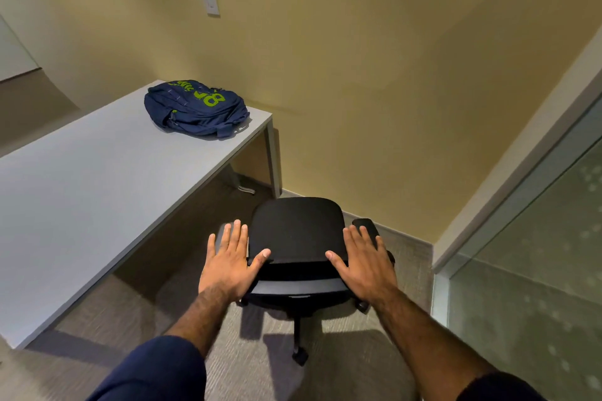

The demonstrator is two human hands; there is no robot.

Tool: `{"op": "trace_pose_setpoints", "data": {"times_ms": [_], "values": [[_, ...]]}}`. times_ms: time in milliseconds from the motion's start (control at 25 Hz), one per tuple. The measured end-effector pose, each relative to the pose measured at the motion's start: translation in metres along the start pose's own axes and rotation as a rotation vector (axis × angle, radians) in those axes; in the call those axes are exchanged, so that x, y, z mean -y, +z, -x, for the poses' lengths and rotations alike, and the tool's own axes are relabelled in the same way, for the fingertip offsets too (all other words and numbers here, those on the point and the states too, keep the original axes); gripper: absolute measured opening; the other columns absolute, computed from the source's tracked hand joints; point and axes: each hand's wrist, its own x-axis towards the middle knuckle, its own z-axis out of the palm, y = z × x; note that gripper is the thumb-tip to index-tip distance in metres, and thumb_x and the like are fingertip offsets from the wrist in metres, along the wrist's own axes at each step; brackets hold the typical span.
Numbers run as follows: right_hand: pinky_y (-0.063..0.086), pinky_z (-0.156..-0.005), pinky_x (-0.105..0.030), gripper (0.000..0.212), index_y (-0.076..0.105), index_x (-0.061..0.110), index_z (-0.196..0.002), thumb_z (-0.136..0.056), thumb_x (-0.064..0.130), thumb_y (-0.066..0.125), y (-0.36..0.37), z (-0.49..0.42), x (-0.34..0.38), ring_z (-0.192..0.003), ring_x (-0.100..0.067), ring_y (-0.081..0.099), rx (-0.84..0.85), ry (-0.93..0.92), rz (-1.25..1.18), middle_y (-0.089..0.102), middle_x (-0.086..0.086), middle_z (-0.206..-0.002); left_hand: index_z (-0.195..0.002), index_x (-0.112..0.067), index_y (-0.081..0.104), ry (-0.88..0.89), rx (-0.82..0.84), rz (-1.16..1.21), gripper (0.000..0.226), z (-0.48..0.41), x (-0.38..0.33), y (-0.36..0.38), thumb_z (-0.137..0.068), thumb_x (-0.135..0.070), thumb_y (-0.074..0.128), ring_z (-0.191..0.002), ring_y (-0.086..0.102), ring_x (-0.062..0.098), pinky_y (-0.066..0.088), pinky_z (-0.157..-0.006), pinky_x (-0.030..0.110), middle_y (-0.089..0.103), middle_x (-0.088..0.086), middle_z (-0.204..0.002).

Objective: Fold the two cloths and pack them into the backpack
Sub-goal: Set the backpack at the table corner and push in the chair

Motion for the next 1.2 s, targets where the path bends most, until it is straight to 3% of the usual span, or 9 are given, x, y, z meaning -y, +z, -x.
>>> {"op": "trace_pose_setpoints", "data": {"times_ms": [1200], "values": [[0.003, -0.127, -0.044, 0.093, 0.01, 0.02, -0.163, -0.091, 0.079, 0.004, -0.014, -0.163, 0.029, -0.156, -0.014, -0.001, 0.051, -0.276, 0.015, 0.005, 0.003, -0.17, -0.16, -0.021, -0.014, -0.309, -0.051, 0.082, 0.094, -0.07, 0.029, -0.013, -0.089, -0.082, -0.007, -0.151, -0.025, 0.016, -0.014, -0.125, 0.047, -0.026, -0.003, -0.164]]}}
